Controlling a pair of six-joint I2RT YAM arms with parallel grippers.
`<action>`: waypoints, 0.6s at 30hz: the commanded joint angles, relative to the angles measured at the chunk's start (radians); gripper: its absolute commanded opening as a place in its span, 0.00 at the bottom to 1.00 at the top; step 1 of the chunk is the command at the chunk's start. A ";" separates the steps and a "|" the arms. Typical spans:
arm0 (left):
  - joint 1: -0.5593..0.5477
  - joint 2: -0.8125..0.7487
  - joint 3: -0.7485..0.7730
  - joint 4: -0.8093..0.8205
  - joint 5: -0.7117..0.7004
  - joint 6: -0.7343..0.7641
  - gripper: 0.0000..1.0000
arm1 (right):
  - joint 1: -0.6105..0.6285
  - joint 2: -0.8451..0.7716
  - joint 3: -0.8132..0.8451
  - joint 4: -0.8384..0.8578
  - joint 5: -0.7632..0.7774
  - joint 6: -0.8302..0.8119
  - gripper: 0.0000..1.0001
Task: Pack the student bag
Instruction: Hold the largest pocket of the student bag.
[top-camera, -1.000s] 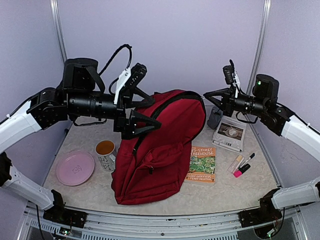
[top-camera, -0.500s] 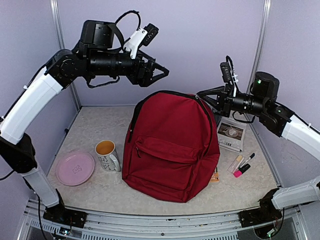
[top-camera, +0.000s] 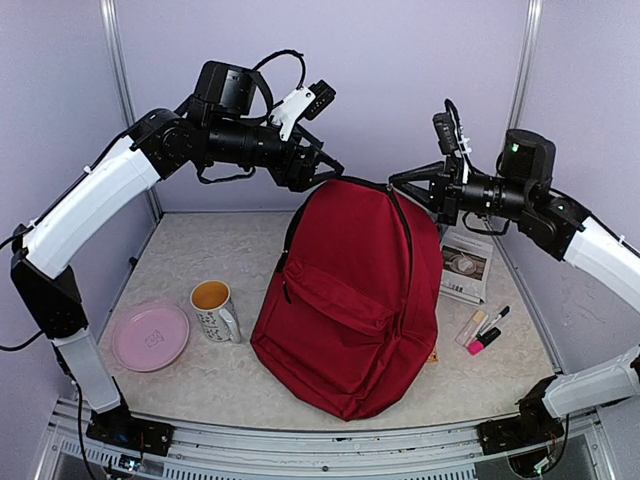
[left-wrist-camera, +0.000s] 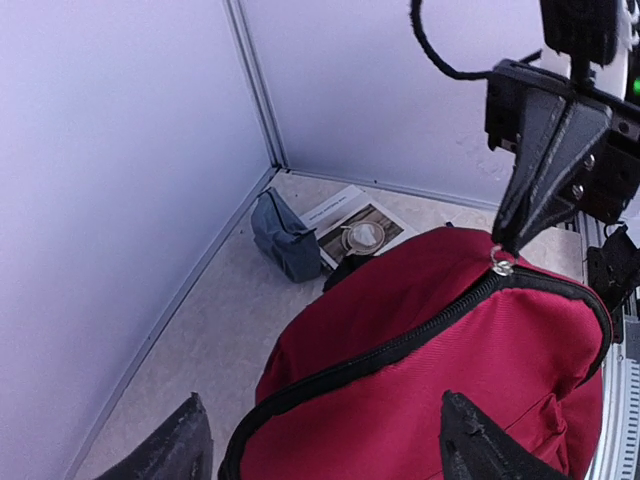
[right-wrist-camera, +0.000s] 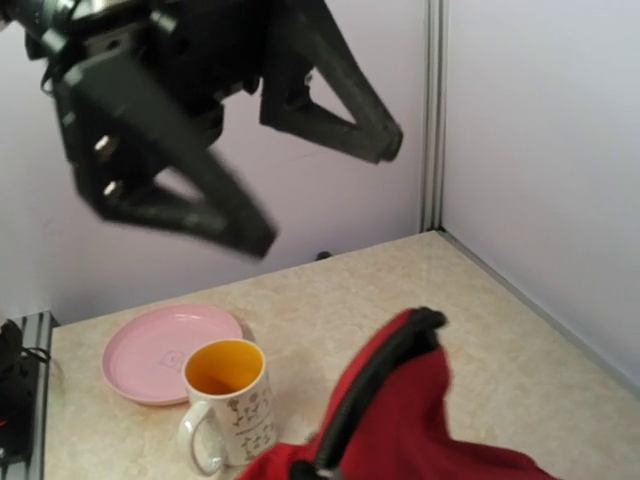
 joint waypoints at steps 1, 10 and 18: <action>-0.005 -0.050 -0.073 0.091 0.078 0.064 0.81 | 0.007 0.026 0.168 -0.035 0.030 -0.084 0.00; -0.079 -0.195 -0.145 0.120 0.066 0.049 0.86 | 0.007 0.177 0.572 -0.201 -0.007 -0.259 0.00; -0.203 -0.416 -0.336 0.218 0.071 0.111 0.92 | 0.007 0.130 0.430 -0.257 -0.266 -0.373 0.00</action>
